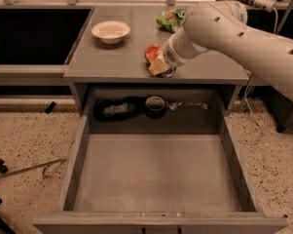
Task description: Place coke can into top drawer
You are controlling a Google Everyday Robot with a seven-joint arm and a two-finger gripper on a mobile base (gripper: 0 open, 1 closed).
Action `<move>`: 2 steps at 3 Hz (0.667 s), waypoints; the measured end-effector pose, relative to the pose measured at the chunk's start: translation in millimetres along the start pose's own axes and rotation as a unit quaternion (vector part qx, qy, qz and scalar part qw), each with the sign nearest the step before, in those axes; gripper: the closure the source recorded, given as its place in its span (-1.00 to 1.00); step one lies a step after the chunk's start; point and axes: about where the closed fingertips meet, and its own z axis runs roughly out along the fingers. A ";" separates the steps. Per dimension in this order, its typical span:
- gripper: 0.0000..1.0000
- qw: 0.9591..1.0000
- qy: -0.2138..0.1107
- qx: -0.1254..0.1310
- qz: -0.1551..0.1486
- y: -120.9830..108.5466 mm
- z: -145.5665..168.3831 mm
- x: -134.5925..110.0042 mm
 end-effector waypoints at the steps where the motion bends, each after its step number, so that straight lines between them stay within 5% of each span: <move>1: 0.77 1.000 -0.003 -0.005 -0.005 2.6 -6.5 3.2; 2: 1.00 0.998 -0.021 -0.051 0.003 6.3 -26.8 14.7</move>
Offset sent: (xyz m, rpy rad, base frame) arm -0.0904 -0.0655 0.0420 0.2402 0.0442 0.3015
